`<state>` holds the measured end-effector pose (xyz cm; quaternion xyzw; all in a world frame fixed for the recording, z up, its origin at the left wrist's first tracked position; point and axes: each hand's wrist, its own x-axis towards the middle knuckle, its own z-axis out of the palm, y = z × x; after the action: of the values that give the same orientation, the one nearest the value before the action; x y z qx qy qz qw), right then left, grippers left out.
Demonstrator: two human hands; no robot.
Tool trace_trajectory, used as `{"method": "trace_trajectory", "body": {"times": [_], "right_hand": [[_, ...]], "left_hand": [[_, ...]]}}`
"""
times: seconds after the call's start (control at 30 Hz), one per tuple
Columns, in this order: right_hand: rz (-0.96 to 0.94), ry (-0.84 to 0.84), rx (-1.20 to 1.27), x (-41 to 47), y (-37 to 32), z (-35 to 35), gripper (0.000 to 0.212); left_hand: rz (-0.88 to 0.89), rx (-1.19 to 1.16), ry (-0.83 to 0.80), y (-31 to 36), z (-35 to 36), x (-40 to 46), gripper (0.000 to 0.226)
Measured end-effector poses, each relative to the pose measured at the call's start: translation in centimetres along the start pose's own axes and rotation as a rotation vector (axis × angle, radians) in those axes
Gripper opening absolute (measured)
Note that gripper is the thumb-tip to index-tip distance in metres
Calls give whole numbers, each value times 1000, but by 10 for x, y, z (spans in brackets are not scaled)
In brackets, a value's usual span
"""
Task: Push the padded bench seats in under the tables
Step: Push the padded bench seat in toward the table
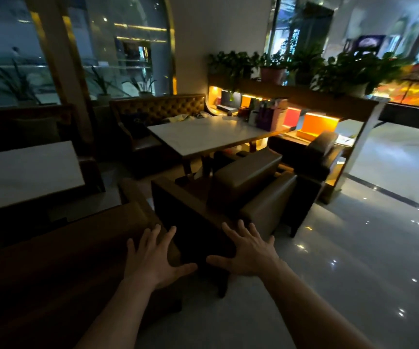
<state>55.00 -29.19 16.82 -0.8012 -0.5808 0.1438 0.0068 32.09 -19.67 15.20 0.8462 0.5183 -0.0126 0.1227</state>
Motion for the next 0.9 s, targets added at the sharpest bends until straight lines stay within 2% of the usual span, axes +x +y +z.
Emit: {"method": "trace_trajectory", "body": {"times": [0.2, 0.37, 0.43, 0.67, 0.9], "right_hand": [[-2, 5, -4, 15, 128, -51, 102], [37, 33, 54, 57, 207, -62, 114], [44, 42, 37, 80, 233, -64, 121], [83, 23, -24, 194, 319, -65, 117], [98, -78, -79, 323, 394, -88, 119]], "left_hand": [[63, -5, 31, 129, 1, 64, 122], [89, -13, -13, 202, 10, 120, 121], [99, -13, -20, 224, 16, 148, 120], [98, -58, -84, 279, 48, 273, 123], [64, -122, -159, 322, 84, 415, 112]]}}
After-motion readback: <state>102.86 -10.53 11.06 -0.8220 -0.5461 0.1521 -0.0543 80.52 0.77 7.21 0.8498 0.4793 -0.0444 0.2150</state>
